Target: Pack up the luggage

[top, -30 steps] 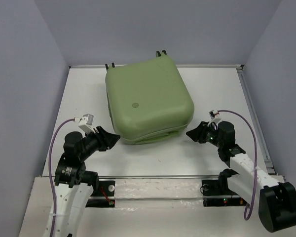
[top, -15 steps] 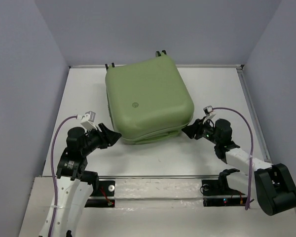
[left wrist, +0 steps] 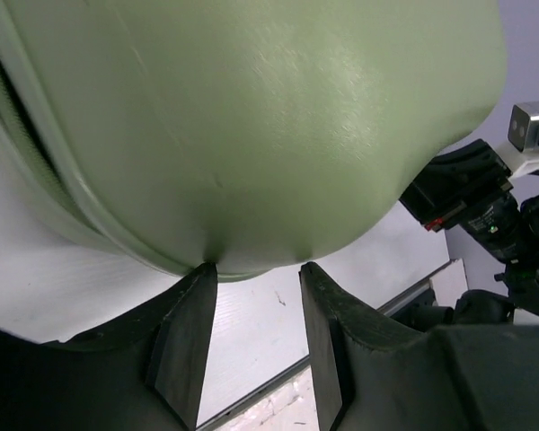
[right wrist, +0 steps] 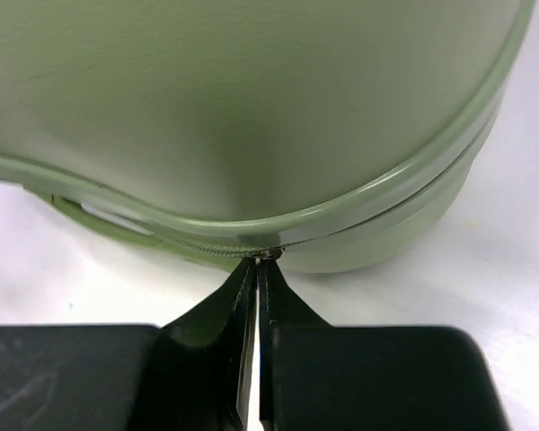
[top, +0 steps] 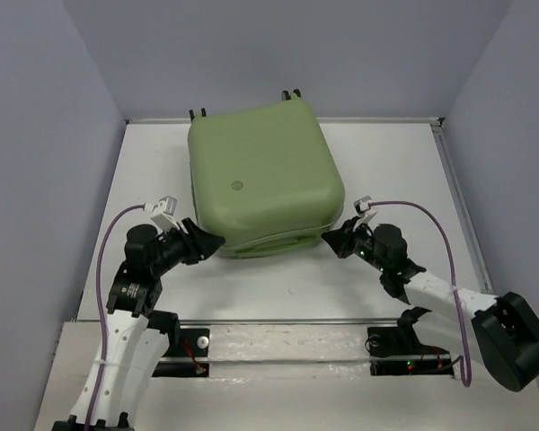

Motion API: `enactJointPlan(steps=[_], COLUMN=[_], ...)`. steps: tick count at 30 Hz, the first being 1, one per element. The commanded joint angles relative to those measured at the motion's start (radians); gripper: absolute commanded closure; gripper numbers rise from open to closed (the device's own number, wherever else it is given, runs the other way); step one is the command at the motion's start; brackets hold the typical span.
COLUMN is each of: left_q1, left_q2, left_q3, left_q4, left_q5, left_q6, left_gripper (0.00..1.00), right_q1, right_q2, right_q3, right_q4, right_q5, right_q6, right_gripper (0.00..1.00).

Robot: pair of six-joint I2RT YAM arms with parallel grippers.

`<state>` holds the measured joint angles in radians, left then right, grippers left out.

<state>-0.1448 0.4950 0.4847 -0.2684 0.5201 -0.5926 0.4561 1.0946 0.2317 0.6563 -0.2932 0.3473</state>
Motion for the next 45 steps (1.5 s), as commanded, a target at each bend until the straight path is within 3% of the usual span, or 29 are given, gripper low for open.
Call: enactJointPlan(steps=[1,5,7,8,12,14,16,18,20,21,24,26,29,31,34,38,42,45], left_q1=[-0.027,-0.145,-0.197,-0.219,-0.256,-0.256,-0.256,-0.257,-0.269,-0.282,-0.349,-0.456,-0.584,-0.636,-0.653,-0.662,-0.667,-0.676], left_q2=[0.043,0.118,0.157,0.169,0.169,0.128,0.108,0.085,0.068,0.065,0.024,0.008,0.052,0.147,0.278,0.298,0.341,0.437], left_q3=[-0.001,-0.008,-0.006,-0.002,0.04,0.077,0.1,0.107,0.092,0.08,0.013,-0.053,-0.144,-0.185,-0.192,-0.23,-0.252,-0.221], left_q4=[0.173,0.285,0.313,0.322,0.292,0.192,0.12,0.045,0.031,0.026,0.028,0.041,0.144,0.257,0.361,0.483,0.632,0.664], left_q5=[0.029,-0.037,-0.095,-0.109,-0.166,-0.262,-0.336,-0.391,-0.358,-0.359,-0.452,-0.601,-0.732,-0.785,-0.825,-0.876,-0.891,-0.934], left_q6=[-0.041,-0.081,-0.091,-0.096,-0.069,-0.012,0.019,0.021,-0.021,-0.039,-0.117,-0.208,-0.329,-0.38,-0.394,-0.455,-0.486,-0.512], left_gripper=[0.48,0.48,0.48,0.48,0.46,0.39,0.23,0.16,0.18,0.27,0.36,0.39,0.39,0.32,0.26,0.13,0.1,0.16], right_q1=[0.211,0.448,0.51,0.547,0.547,0.515,0.487,0.445,0.424,0.424,0.424,0.424,0.403,0.308,0.2,0.142,0.142,0.142], right_q2=[-0.114,-0.078,-0.027,0.022,0.025,-0.004,-0.021,-0.03,-0.042,-0.045,-0.039,-0.022,0.004,0.005,-0.015,-0.055,-0.055,-0.07], right_q3=[0.107,0.242,0.294,0.341,0.354,0.366,0.371,0.377,0.388,0.391,0.406,0.411,0.425,0.442,0.457,0.488,0.456,0.387], right_q4=[-0.217,-0.556,-0.627,-0.703,-0.73,-0.741,-0.741,-0.742,-0.742,-0.741,-0.742,-0.738,-0.722,-0.71,-0.702,-0.725,-0.727,-0.686], right_q5=[0.19,0.414,0.477,0.579,0.683,0.654,0.622,0.582,0.545,0.537,0.534,0.536,0.549,0.516,0.438,0.376,0.312,0.301], right_q6=[-0.013,0.08,0.107,0.145,0.183,0.179,0.176,0.165,0.153,0.148,0.136,0.136,0.13,0.11,0.085,0.033,0.039,0.062], right_gripper=[0.93,0.93,0.93,0.93,0.93,0.93,0.93,0.93,0.93,0.93,0.93,0.93,0.93,0.93,0.93,0.93,0.93,0.93])
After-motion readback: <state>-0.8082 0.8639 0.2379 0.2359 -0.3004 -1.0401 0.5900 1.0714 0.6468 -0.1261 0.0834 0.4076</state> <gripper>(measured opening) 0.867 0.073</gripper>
